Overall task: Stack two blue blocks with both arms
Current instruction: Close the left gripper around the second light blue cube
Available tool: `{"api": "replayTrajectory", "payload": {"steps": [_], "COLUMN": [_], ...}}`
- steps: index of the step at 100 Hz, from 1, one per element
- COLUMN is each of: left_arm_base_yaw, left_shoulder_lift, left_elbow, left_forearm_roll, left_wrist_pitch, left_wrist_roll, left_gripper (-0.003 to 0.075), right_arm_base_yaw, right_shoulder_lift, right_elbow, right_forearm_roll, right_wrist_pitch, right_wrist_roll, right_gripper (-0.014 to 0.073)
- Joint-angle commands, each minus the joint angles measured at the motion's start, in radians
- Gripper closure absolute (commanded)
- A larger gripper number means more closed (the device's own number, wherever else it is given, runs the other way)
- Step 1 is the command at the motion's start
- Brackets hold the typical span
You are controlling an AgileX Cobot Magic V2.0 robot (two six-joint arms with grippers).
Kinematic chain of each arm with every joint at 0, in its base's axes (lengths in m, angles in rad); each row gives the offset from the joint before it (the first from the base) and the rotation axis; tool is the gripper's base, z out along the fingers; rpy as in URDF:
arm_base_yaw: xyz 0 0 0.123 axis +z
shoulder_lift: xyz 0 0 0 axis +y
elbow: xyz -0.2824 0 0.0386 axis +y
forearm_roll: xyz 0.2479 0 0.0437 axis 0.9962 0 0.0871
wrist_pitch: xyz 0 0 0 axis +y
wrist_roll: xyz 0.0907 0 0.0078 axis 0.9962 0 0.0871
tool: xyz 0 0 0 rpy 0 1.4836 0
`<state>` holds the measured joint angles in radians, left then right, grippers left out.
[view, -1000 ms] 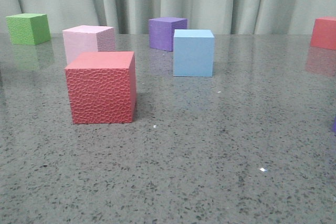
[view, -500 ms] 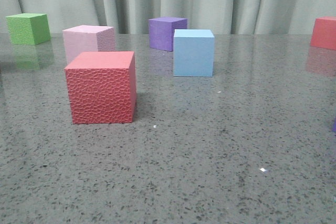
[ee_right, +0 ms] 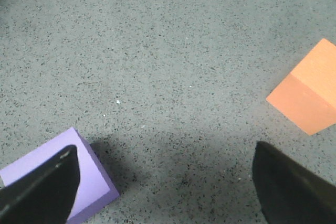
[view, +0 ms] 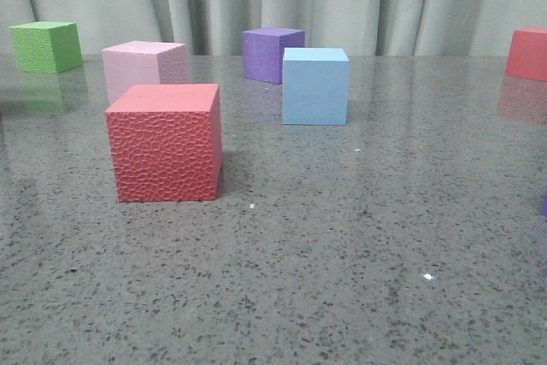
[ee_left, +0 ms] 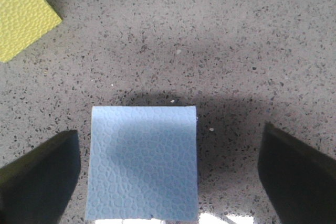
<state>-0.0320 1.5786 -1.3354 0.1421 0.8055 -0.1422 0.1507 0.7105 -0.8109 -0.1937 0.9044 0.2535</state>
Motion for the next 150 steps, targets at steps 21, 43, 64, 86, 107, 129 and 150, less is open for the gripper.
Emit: {"api": "replayTrajectory", "payload": {"steps": [21,43,64,86,107,129,150], "left_arm_base_yaw": [0.023,0.023,0.033,0.047,0.047,0.047,0.047], "left_shoulder_lift": [-0.023,-0.023,-0.023,-0.021,0.029,0.074,0.075], "left_elbow": [-0.037,-0.037,-0.037,-0.037,-0.037,-0.037,-0.037], "left_forearm_roll": [-0.005,0.0,0.005,0.005,0.003,0.003,0.003], "left_wrist_pitch": [-0.045,-0.043,-0.046,-0.033,-0.007,0.011,0.012], "left_wrist_roll": [0.0,0.0,0.0,0.0,0.002,0.002,0.002], "left_gripper": [0.0072,0.0072,0.0072,0.0072,0.0073,0.008,0.008], "right_arm_base_yaw": [-0.006,-0.006,-0.006,-0.006,-0.006,-0.006,-0.006], "right_shoulder_lift": [-0.004,-0.004,-0.004,-0.004,-0.004,-0.004,-0.004], "right_elbow": [-0.025,-0.025,-0.025,-0.025,-0.025,-0.025,-0.025], "right_forearm_roll": [-0.026,-0.026,-0.026,-0.026,-0.026,-0.026,-0.026], "right_wrist_pitch": [-0.062,-0.062,-0.062,-0.062,-0.062,-0.062,-0.062], "right_wrist_roll": [-0.007,-0.007,-0.007,-0.007,-0.007,-0.007,-0.007], "right_gripper": [-0.0061,-0.0061,-0.0061,-0.0061,-0.0061,-0.0061,-0.0061]}}
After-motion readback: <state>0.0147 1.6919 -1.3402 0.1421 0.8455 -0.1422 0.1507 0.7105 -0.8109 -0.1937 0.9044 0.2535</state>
